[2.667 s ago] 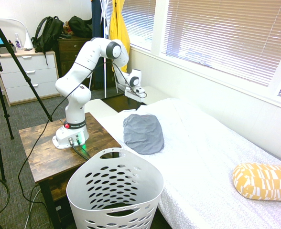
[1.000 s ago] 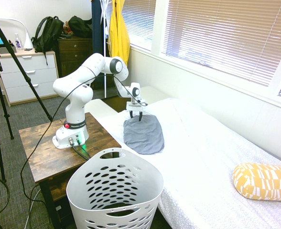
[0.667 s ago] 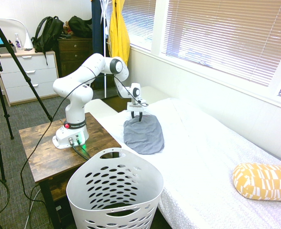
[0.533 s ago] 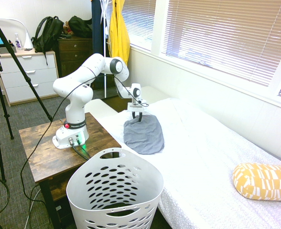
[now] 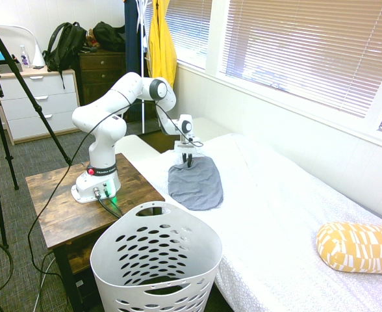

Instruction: Put my clothes in the laundry bag

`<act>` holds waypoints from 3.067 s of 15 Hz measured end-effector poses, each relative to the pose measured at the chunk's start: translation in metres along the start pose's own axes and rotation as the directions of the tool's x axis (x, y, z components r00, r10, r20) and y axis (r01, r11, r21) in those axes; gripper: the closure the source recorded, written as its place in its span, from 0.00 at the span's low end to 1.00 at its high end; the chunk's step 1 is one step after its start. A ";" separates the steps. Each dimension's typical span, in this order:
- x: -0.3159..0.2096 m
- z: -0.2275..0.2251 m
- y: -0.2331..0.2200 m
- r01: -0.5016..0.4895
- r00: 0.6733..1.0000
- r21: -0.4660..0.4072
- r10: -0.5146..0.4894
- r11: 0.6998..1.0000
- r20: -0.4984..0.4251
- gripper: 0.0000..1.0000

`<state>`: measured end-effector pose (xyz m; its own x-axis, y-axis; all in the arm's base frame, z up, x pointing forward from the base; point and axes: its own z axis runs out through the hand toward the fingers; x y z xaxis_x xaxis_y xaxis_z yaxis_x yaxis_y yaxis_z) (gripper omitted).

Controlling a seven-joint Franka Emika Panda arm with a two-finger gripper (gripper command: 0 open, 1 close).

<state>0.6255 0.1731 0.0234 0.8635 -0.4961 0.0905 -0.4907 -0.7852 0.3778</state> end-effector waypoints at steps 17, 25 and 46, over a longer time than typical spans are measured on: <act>0.067 -0.259 0.251 -0.326 0.936 0.248 0.348 0.912 -0.049 1.00; 0.063 -0.349 0.485 -0.500 0.855 0.246 0.518 0.831 -0.011 1.00; -0.142 -0.264 0.893 -0.857 0.514 0.133 0.843 0.498 0.157 1.00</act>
<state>0.0957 -0.3596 0.5910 0.0116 -0.9754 0.2202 -0.9998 -0.0146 -0.0119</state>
